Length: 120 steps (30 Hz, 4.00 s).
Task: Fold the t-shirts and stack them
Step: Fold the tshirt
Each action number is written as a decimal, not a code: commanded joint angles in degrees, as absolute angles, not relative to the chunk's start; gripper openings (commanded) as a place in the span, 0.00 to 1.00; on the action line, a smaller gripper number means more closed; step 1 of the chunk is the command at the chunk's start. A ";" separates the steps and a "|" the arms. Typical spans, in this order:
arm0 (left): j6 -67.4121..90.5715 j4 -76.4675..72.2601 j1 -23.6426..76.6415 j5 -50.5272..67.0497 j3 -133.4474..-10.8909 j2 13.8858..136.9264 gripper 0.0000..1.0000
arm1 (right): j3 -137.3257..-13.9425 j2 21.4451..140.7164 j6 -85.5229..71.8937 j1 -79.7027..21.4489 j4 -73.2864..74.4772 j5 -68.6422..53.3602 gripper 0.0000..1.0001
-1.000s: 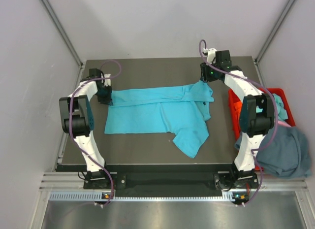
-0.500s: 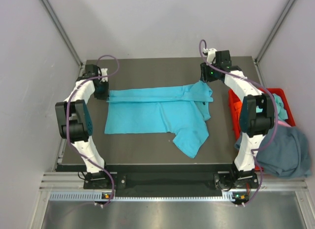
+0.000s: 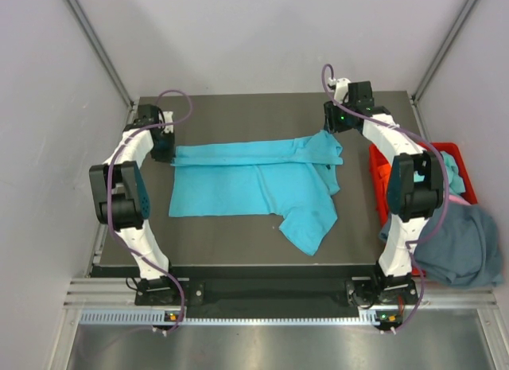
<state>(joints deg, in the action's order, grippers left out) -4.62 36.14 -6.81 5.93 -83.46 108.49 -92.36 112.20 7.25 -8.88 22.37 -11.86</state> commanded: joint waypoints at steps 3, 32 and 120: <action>-4.05 38.40 -7.29 2.99 -84.64 107.49 0.32 | -93.87 112.67 6.77 -9.14 20.57 -11.95 0.43; -2.20 33.93 -4.04 11.25 -80.51 108.72 0.55 | -109.69 128.76 6.68 -8.53 25.14 -9.05 0.34; -2.02 28.30 -5.98 4.83 -95.26 123.48 0.55 | -104.42 126.74 8.00 -5.71 19.69 0.70 0.00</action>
<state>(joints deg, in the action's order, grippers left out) -2.66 28.67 -5.80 5.23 -91.37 121.54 -103.92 127.57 8.58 -6.17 22.28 0.34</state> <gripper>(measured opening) 0.554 0.014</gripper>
